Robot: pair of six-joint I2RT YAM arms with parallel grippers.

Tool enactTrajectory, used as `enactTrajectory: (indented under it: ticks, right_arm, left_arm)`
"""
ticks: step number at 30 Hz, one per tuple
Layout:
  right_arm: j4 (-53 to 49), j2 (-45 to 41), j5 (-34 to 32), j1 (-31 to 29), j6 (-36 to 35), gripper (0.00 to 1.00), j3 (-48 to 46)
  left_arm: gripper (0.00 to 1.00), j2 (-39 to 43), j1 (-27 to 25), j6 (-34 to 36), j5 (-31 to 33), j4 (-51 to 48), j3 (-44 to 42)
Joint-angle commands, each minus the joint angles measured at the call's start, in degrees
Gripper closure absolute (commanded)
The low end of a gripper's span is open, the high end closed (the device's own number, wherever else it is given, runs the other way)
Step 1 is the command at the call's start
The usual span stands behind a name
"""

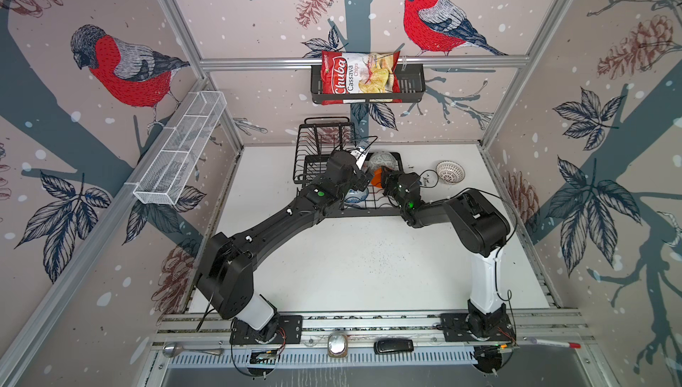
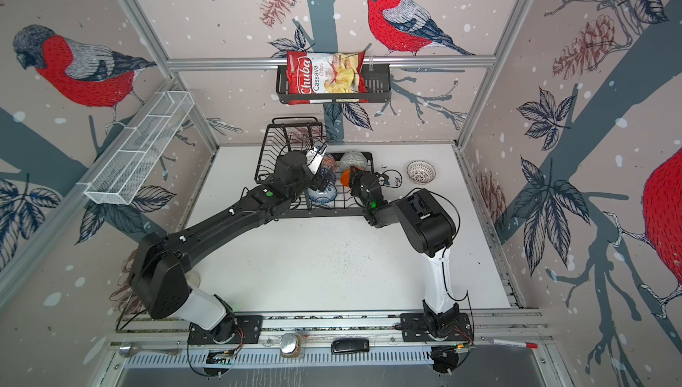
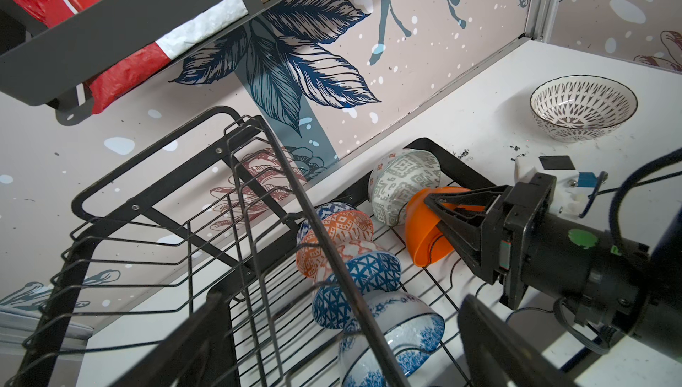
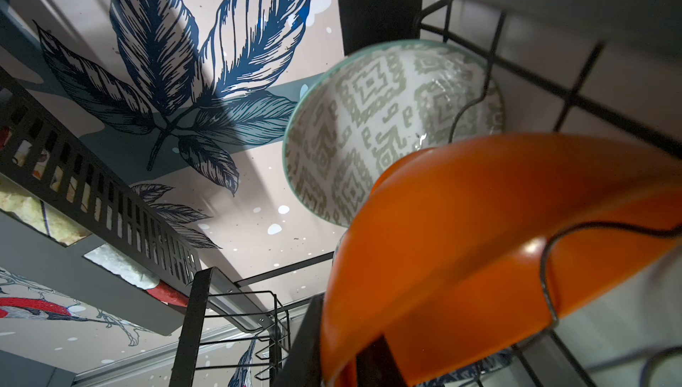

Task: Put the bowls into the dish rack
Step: 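Press the orange bowl upright against the green-patterned bowl with the right gripper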

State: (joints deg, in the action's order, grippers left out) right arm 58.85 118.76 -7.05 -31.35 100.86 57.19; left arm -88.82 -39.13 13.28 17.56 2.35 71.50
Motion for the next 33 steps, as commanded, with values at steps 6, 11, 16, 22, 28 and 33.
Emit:
enactTrajectory:
  ticks: [6, 11, 16, 22, 28, 33]
  right_arm:
    - [-0.90, -0.63, 1.36, -0.05, 0.66, 0.80, 0.45]
    - [-1.02, -1.07, 1.42, -0.02, 0.37, 0.78, 0.56]
    - [-1.04, -1.54, 1.51, 0.14, 0.29, 0.75, 0.31]
    - [-1.27, -2.34, 1.72, 0.36, 0.08, 0.72, -0.02]
    - [-1.36, -3.39, 1.60, 0.59, 0.04, 0.70, -0.62]
    - [-1.48, -4.53, 1.58, 0.64, 0.02, 0.68, -1.42]
  left_arm:
    - [0.03, 0.35, 0.30, -0.87, -0.68, 0.24, 0.43]
    - [0.03, 0.31, 0.19, -0.89, -0.59, 0.24, 0.41]
    - [0.02, 0.13, 0.26, -0.91, -0.73, 0.24, 0.41]
    - [0.03, 0.05, 0.24, -1.01, -0.82, 0.12, 0.42]
    - [0.03, -0.26, 0.26, -1.00, -0.92, 0.13, 0.48]
    - [0.02, -0.31, 0.28, -1.15, -1.03, 0.07, 0.52]
